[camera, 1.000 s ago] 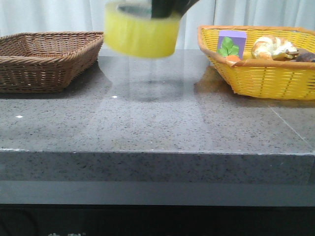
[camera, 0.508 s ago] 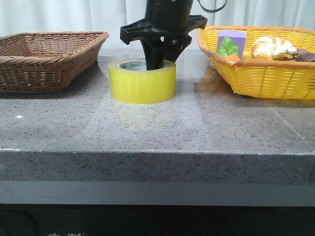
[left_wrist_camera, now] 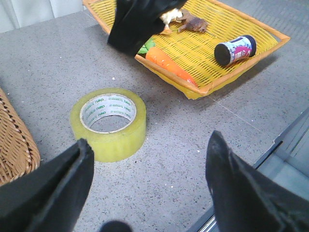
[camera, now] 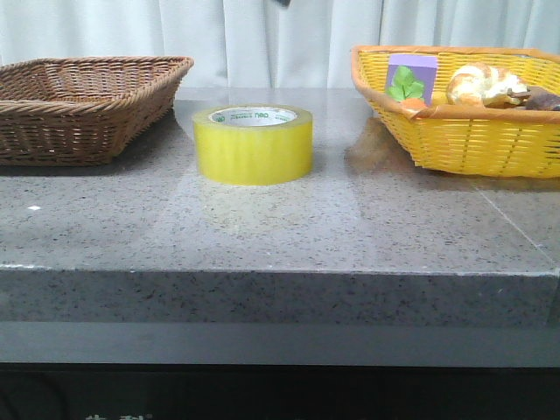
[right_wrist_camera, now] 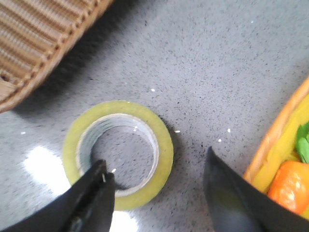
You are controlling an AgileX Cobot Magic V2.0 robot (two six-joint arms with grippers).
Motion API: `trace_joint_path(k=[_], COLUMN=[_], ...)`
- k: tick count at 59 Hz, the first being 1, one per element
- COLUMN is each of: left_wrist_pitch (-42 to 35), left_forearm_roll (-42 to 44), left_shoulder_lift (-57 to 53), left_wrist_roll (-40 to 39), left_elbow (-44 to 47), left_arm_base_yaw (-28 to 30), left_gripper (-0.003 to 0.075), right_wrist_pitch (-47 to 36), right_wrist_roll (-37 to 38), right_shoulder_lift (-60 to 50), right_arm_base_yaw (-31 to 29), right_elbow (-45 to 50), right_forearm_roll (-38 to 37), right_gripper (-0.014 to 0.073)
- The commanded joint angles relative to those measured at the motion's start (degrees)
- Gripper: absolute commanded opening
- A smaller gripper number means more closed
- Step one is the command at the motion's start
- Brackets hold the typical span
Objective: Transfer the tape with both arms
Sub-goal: 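Open the right gripper and withdraw it from the tape roll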
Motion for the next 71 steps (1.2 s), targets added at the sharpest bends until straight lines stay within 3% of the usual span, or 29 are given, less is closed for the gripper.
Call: trace_joint_path(k=[1,43,64,71], left_wrist_pitch=[-4.26,-4.26,-4.26,-2.09], left_forearm_roll=[-0.35,-0.35,-0.03,0.72], left_shoulder_lift=[-0.35,-0.35,-0.23,1.38], left_wrist_roll=[-0.16,-0.16,-0.16,-0.16], left_elbow=[-2.03,-2.03,-2.03,-3.81], left_arm_base_yaw=[-0.6,-0.6,-0.6,-0.6], left_gripper=[0.0493,0.0493,0.05,0.0553], right_wrist_pitch=[-6.28,-25.01,-24.44,-23.61], right_wrist_roll=[0.02,0.06,0.06,0.06], right_shoulder_lift=[-8.91,-52.49,-62.94,-62.93], right_arm_base_yaw=[-0.18,-0.18,-0.18,-0.18], right_elbow=[4.48,51.32,60.67,60.67], right_forearm_roll=[1.53,2.82,2.82,2.82], right_gripper=[0.039,0.039,0.039,0.039])
